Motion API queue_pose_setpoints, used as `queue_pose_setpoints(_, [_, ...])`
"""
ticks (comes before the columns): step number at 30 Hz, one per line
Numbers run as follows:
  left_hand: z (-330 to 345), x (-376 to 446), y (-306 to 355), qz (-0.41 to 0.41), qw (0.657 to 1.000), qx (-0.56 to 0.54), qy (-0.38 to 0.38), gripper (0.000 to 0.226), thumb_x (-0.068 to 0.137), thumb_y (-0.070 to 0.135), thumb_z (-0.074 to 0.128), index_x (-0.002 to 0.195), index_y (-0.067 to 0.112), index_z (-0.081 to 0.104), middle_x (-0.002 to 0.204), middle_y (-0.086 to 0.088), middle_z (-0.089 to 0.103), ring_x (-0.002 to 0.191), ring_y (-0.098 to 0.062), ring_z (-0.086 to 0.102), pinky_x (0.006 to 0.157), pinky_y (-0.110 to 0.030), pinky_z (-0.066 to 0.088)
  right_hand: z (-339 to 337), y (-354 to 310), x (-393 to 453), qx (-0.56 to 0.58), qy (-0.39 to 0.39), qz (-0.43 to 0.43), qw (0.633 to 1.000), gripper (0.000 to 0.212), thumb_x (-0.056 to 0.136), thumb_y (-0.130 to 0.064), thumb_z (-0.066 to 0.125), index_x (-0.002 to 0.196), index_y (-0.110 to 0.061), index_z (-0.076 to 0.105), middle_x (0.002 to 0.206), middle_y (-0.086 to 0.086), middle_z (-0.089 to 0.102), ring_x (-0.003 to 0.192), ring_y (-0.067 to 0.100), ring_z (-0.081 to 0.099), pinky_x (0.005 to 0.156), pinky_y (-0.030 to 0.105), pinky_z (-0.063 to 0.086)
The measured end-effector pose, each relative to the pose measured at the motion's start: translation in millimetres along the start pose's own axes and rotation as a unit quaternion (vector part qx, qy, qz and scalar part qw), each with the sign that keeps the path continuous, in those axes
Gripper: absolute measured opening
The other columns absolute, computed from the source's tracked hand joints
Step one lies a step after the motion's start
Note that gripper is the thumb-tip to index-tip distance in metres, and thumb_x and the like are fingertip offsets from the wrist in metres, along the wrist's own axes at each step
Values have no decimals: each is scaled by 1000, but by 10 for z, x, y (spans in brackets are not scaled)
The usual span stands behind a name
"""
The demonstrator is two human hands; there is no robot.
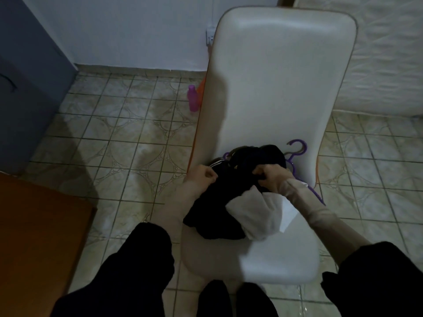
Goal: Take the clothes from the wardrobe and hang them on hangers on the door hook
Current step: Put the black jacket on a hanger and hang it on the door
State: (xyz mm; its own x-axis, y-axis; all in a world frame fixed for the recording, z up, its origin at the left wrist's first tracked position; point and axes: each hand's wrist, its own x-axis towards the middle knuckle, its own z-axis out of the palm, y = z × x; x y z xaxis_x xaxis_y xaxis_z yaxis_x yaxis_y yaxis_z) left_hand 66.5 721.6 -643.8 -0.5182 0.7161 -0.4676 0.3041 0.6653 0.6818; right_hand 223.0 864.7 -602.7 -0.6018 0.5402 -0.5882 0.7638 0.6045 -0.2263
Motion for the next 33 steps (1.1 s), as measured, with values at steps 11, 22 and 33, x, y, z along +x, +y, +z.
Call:
queue_pose_setpoints(11, [222,253,-304,23,998,38,53,22,87,3,53,103,10,68,104,-9,69,99,-21,62,79,-19,41,502,-236,472,123,196,166,959,80,80,-43,66,138,-8,23,139,19,34,124,38,39,89,48,43])
queue_pose_setpoints(22, [127,442,-78,35,994,13,100,21,89,3,51,101,5,68,102,-14,69,97,-24,62,70,-17,36,359,98,660,170,217,136,952,24,85,-18,62,109,-14,64,114,12,63,113,31,52,111,51,19])
queue_pose_setpoints(33, [-526,235,924,98,979,-113,139,21,87,4,58,107,2,65,106,-16,66,97,-21,59,78,-17,40,-934,222,-198,514,124,-173,831,18,89,6,49,89,-8,61,70,-11,70,74,-1,64,73,11,49])
